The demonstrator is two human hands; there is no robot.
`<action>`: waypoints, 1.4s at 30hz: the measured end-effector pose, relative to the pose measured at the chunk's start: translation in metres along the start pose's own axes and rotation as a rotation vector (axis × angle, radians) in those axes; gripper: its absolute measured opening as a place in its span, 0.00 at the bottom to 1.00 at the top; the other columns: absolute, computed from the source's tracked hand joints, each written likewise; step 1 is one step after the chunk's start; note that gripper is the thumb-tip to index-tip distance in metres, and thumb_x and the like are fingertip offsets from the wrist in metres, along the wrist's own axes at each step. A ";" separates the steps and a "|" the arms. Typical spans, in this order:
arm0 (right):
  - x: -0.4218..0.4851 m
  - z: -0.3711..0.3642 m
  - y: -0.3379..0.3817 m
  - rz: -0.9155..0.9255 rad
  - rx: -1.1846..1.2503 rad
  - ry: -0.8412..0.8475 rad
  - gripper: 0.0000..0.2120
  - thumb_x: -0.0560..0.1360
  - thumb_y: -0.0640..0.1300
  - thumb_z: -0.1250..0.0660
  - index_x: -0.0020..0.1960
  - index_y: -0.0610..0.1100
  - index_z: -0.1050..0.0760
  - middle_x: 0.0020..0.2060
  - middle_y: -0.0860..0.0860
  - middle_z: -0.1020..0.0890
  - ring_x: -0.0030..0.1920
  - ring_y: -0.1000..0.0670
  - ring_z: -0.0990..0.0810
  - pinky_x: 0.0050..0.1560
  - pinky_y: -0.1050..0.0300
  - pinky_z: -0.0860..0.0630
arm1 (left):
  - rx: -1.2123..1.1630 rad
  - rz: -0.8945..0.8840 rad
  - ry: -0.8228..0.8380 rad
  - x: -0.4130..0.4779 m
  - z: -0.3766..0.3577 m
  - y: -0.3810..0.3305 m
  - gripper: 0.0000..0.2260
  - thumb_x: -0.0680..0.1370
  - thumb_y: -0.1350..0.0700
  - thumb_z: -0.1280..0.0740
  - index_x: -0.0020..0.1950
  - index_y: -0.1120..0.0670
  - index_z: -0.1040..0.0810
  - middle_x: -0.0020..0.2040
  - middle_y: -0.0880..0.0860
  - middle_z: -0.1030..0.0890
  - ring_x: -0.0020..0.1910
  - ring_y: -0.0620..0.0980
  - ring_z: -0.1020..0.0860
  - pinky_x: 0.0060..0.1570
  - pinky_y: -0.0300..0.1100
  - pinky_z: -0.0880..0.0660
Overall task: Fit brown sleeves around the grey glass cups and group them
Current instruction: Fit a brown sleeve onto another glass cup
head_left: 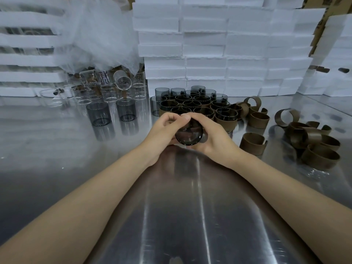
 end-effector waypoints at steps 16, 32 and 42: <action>0.000 -0.001 0.002 -0.006 -0.138 -0.001 0.36 0.63 0.31 0.23 0.69 0.41 0.28 0.61 0.52 0.23 0.64 0.54 0.26 0.66 0.63 0.32 | 0.257 -0.061 -0.038 0.003 -0.003 0.004 0.20 0.69 0.50 0.22 0.53 0.52 0.28 0.51 0.49 0.21 0.41 0.33 0.22 0.39 0.26 0.27; 0.001 0.009 -0.028 -0.289 0.197 -0.139 0.32 0.62 0.36 0.19 0.62 0.47 0.25 0.52 0.57 0.18 0.53 0.61 0.20 0.52 0.69 0.26 | 0.176 -0.100 0.052 0.005 -0.007 0.007 0.12 0.75 0.58 0.27 0.57 0.50 0.22 0.52 0.48 0.16 0.51 0.46 0.18 0.51 0.40 0.22; -0.002 0.009 -0.034 -0.408 0.487 -0.152 0.28 0.66 0.40 0.24 0.64 0.46 0.29 0.54 0.48 0.19 0.54 0.53 0.18 0.52 0.57 0.21 | 0.095 -0.050 0.014 0.003 -0.002 0.003 0.15 0.84 0.49 0.44 0.53 0.47 0.17 0.52 0.48 0.14 0.53 0.45 0.18 0.51 0.36 0.23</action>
Point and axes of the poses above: each hand's wrist, its own x-axis towards the middle knuckle, its own z-axis out of the back of the hand, y = z × x, the point moved 7 cm from there along x, towards the middle knuckle
